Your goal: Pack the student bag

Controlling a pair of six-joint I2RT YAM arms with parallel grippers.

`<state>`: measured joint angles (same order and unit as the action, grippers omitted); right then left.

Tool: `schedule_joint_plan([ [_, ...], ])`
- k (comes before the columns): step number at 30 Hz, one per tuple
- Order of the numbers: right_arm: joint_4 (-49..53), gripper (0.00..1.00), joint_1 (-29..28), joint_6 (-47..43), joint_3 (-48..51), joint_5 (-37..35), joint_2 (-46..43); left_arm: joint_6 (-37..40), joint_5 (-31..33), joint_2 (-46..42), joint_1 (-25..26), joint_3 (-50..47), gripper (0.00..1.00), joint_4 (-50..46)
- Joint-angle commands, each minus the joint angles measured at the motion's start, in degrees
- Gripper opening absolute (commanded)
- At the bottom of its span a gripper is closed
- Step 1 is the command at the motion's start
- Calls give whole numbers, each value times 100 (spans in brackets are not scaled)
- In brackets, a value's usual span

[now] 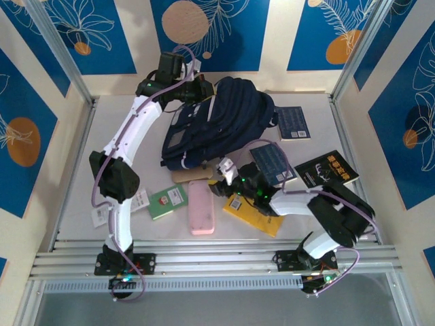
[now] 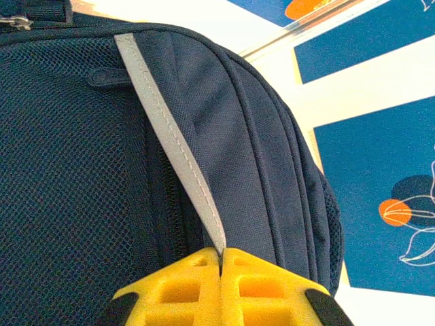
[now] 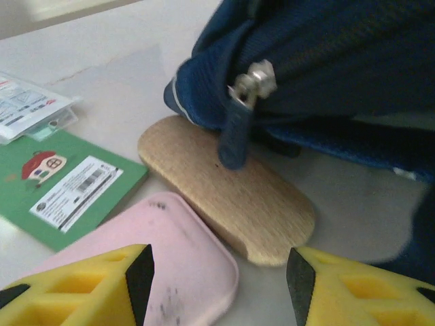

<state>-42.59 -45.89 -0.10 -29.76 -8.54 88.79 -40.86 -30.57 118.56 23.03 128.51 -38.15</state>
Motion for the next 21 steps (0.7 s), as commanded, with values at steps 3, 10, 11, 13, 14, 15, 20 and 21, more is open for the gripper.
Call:
schedule_joint_plan([
  [3, -1020, 57, -430, 76, -498, -1435, 548, -365, 366, -431, 66, 36, 0, 767],
  [10, -603, 55, -641, 83, -1045, -2426, 1040, -632, 599, -312, 153, -4, 0, 703],
  [11, -596, 54, -623, 72, -1073, -2451, 1083, -646, 597, -298, 161, -7, 0, 706],
  [13, -513, 50, -589, 71, -1143, -2431, 1131, -651, 607, -285, 167, -6, 0, 717],
  [14, -480, 46, -567, 71, -1174, -2433, 1147, -651, 620, -289, 167, -3, 0, 721],
  [15, -463, 44, -555, 91, -1180, -2434, 1162, -651, 630, -278, 167, -12, 0, 721],
  [20, -294, 33, -434, 265, -1295, -2149, 1287, -711, 633, -263, 176, -44, 0, 765],
  [21, -306, 30, -430, 265, -1301, -2112, 1312, -706, 640, -255, 182, -50, 0, 776],
])
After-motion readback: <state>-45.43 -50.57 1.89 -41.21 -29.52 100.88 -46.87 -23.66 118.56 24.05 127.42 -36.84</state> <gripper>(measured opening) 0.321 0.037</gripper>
